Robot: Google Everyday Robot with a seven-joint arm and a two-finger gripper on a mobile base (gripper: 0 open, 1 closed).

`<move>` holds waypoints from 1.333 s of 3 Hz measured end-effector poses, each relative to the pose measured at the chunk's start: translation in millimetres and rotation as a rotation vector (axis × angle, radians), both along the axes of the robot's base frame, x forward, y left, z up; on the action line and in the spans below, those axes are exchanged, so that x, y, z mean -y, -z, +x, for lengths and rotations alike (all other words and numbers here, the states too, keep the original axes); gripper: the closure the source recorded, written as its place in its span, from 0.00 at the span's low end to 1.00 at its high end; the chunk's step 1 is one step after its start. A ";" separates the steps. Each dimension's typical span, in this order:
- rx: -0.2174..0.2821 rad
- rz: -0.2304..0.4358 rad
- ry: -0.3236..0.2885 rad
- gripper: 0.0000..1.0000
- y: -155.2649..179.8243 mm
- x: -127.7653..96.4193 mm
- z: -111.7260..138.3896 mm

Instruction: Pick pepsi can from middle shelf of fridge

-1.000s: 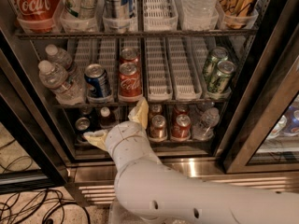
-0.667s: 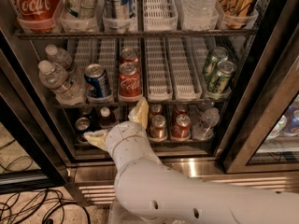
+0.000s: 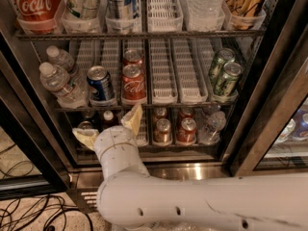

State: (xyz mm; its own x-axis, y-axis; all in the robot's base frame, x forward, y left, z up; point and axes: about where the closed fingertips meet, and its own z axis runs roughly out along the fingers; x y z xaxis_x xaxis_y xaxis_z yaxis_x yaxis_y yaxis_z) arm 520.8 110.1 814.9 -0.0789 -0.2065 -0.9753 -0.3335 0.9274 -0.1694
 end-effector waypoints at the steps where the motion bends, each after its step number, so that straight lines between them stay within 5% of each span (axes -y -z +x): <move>1: 0.043 0.115 0.067 0.00 -6.0 -6.1 11.1; 3: 0.165 0.163 0.176 0.03 -19.3 1.3 24.5; 4: 0.189 0.151 0.182 0.08 -19.9 2.9 29.7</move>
Offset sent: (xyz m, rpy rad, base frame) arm 0.0258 -0.0004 0.0249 0.2086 -0.1993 -0.2165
